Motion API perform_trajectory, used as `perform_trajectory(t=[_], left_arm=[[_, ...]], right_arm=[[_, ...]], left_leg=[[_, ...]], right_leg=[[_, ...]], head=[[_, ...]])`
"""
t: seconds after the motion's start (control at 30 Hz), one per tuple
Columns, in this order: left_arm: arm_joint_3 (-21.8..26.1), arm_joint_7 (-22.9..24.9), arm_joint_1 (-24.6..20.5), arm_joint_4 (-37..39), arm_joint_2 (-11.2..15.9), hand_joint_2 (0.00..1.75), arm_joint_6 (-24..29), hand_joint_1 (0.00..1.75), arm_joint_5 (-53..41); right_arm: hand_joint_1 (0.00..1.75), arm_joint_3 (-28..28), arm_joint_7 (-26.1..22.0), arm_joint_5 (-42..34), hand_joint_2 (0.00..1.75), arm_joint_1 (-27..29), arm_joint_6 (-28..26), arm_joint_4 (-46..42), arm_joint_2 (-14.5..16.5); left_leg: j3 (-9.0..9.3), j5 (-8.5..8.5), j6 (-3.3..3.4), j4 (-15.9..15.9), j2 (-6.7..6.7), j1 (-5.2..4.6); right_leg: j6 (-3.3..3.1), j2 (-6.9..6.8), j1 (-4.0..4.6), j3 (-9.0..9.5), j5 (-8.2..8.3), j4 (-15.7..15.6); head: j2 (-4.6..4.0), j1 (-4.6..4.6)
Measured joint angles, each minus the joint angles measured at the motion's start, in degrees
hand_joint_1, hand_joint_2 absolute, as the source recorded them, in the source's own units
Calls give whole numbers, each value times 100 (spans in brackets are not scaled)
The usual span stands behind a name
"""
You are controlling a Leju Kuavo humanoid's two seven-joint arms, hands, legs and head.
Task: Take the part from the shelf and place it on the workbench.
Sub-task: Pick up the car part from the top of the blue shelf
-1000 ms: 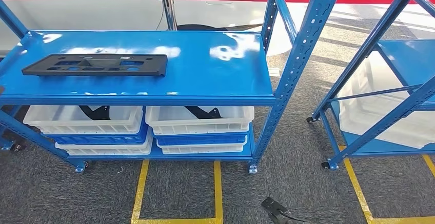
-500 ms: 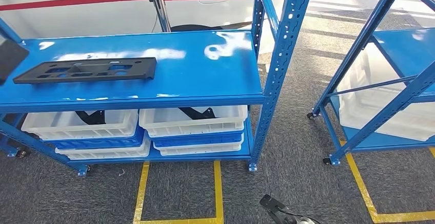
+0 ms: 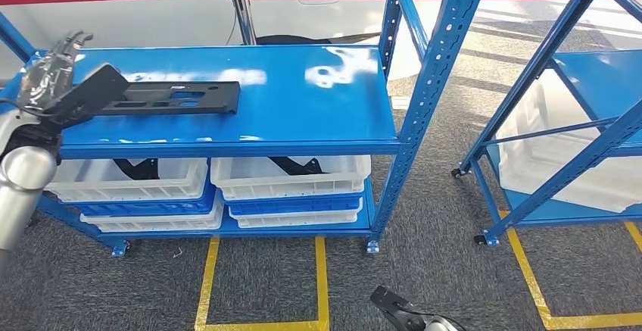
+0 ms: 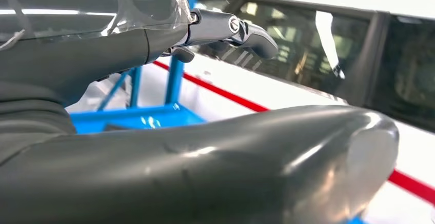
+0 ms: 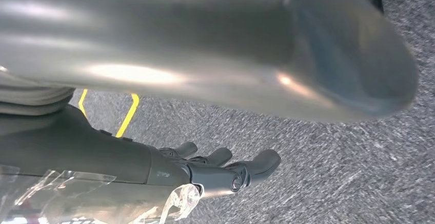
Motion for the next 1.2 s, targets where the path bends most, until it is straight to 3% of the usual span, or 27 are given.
perform_trajectory(t=[0.03, 0.07, 0.1, 0.17, 0.23, 0.33, 0.4, 0.47, 0.5, 0.53, 0.57, 0.63, 0.7, 0.8, 0.87, 0.9, 0.97, 1.0, 1.03, 1.07, 1.13, 1.2], left_arm=[[-43, 4, 7, 18, -58, 0, -14, 0, -12], [-81, 18, 12, 35, -108, 0, -22, 0, -15], [-113, 42, 13, 51, -153, 0, -28, 0, -4], [-158, 119, 12, 87, -234, 0, -48, 0, 36], [-205, 190, 21, 131, -306, 0, -70, 0, 86], [-278, 255, 38, 204, -375, 0, -84, 0, 121], [-313, 271, 35, 256, -395, 0, -84, 0, 122], [-342, 273, 56, 312, -411, 0, -84, 0, 125], [-354, 275, 76, 341, -419, 0, -86, 0, 131], [-364, 279, 94, 368, -429, 0, -87, 0, 139], [-370, 283, 102, 391, -441, 0, -88, 0, 153], [-373, 301, 91, 424, -458, 0, -88, 0, 176], [-373, 322, 73, 443, -469, 0, -89, 0, 175], [-373, 342, 78, 476, -484, 0, -87, 0, 151], [-373, 345, 69, 490, -495, 0, -81, 0, 136], [-373, 345, 60, 496, -501, 0, -77, 0, 123], [-375, 354, 52, 519, -525, 0, -62, 0, 96], [-379, 361, 59, 533, -542, 0, -46, 0, 85], [-386, 369, 69, 548, -562, 0, -27, 0, 75], [-394, 376, 78, 562, -580, 0, -7, 0, 65], [-403, 389, 87, 581, -603, 0, 21, 0, 36], [-406, 402, 84, 598, -621, 0, 33, 0, 15]], right_arm=[[0, 6, 6, 3, 0, -2, -1, 0, -1], [0, 11, 10, 7, 0, -5, -1, 0, -1], [0, 14, 11, 15, 0, -9, -1, 0, -2], [0, 17, 10, 33, 0, -21, -3, 0, 6], [0, 19, 7, 46, 0, -30, -4, 0, 15], [0, 19, 3, 52, 0, -41, -5, 0, 19], [0, 19, 1, 54, 0, -55, -12, 0, 21], [0, 19, 0, 54, 0, -59, -19, 0, 21], [0, 19, 1, 54, 0, -57, -19, 0, 22], [0, 19, 0, 54, 0, -54, -19, 0, 25], [0, 20, 0, 54, 0, -53, -19, 0, 30], [0, 20, -3, 54, 0, -54, -23, 0, 40], [0, 20, -7, 57, 0, -55, -34, 0, 42], [0, 19, -11, 66, 0, -51, -41, 0, 32], [0, 20, -14, 67, 0, -54, -41, 0, 26], [0, 21, -15, 66, 0, -56, -41, 0, 24], [0, 24, -16, 66, 0, -53, -41, 1, 29], [0, 25, -15, 66, 0, -47, -41, 1, 30], [0, 26, -14, 67, 0, -39, -41, 2, 30], [0, 26, -13, 67, 0, -31, -41, 2, 29], [0, 26, -10, 67, 0, -21, -41, 2, 26], [0, 28, -7, 68, 0, -20, -45, 4, 13]], left_leg=[[4, -3, -4, 2, -3, 10], [11, -10, -15, 7, -6, 25], [24, -23, -35, 14, -8, 43], [36, -59, -100, 36, -10, 51], [39, -70, -164, 32, -13, 46], [21, -121, -238, 60, -7, 79], [-207, -393, -266, 546, -1, 86], [-627, -752, -287, 1423, -2, 79], [-794, -837, -292, 1744, -2, 78], [-865, -813, -289, 1850, -1, 78], [-810, -678, -278, 1697, 0, 77], [-417, -288, -248, 861, 14, 77], [-77, -96, -209, 189, 21, 47], [14, -104, -119, 42, 2, 24], [74, -102, -54, 30, -3, 35], [106, -106, -25, 26, -4, 40], [136, -133, 16, 28, -10, 28], [147, -151, 29, 29, -20, 19], [164, -172, 36, 30, -32, 11], [192, -199, 38, 30, -45, 4], [277, -270, 23, 26, -63, -3], [322, -329, -15, 18, -69, -11]], right_leg=[[16, -2, -19, -18, 57, 19], [31, -3, -37, 87, 219, -212], [47, -6, -55, 292, 441, -633], [64, 10, -68, 690, 724, -1422], [29, 33, -46, 820, 756, -1687], [-100, 35, -38, 833, 789, -1735], [-177, 32, -53, 849, 812, -1772], [-210, 32, -44, 848, 808, -1773], [-213, 34, -40, 851, 803, -1772], [-212, 37, -37, 856, 793, -1772], [-206, 41, -36, 867, 778, -1771], [-173, 46, -36, 907, 738, -1768], [-112, 47, -14, 937, 698, -1763], [-26, 42, 4, 962, 689, -1736], [20, 20, -7, 902, 595, -1547], [44, 9, -14, 770, 474, -1282], [77, -1, -20, 333, 176, -504], [82, -1, -23, 110, 85, -173], [78, -2, -23, -29, 94, -34], [62, -1, -20, -58, 222, -120], [-7, 0, -4, 181, 741, -888], [-85, 4, 41, 440, 1047, -1588]], head=[[0, 0], [0, 0], [0, 0], [0, -1], [0, -3], [0, -7], [0, -16], [0, -24], [0, -25], [0, -25], [0, -26], [0, -26], [0, -23], [0, -11], [0, -6], [0, -3], [0, -1], [0, 0], [0, 0], [0, 0], [0, 1], [0, -4]])
